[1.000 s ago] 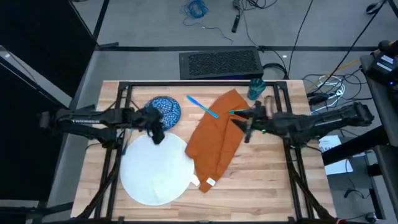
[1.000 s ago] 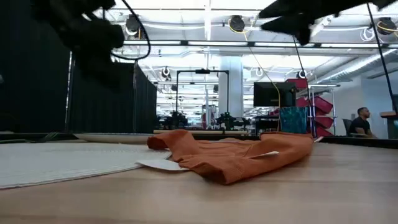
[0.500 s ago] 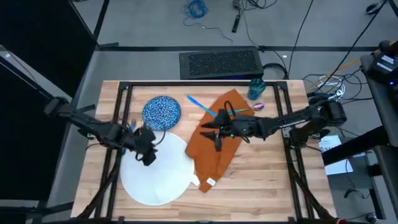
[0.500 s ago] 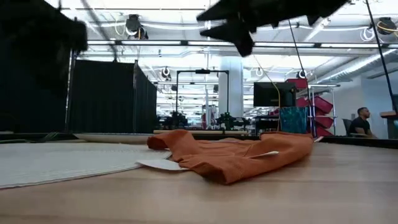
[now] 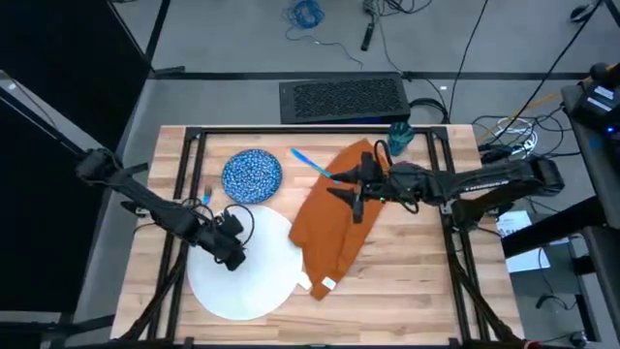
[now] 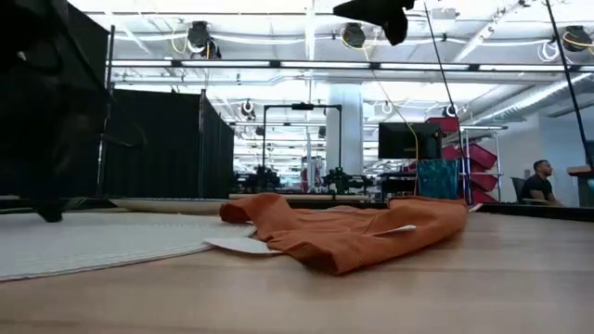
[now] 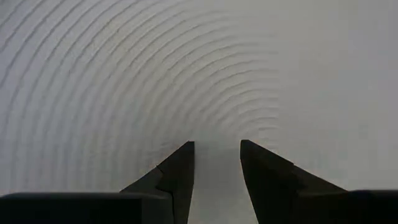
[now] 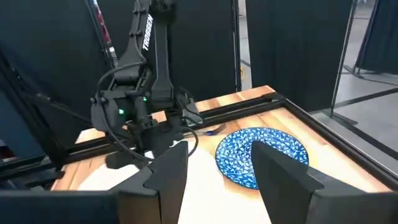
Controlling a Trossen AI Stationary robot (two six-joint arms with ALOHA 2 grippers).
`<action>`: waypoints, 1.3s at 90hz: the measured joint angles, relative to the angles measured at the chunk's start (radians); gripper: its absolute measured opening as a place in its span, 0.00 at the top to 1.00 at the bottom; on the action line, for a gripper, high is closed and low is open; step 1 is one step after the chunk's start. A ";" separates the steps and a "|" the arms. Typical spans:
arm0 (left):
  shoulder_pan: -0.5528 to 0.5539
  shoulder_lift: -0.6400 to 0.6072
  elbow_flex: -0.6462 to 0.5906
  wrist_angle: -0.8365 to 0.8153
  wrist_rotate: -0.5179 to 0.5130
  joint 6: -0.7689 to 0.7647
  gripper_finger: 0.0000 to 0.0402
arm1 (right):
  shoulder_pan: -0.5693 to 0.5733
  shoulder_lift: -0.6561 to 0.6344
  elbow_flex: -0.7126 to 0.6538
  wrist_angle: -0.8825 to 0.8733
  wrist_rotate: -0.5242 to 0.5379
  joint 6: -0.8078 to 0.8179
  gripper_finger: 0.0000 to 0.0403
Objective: Set table place
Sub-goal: Move the white table mat to the center of the table
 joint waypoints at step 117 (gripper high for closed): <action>0.223 0.531 0.398 0.281 0.246 0.555 0.75 | 0.120 -0.235 0.000 -0.261 0.151 0.124 0.59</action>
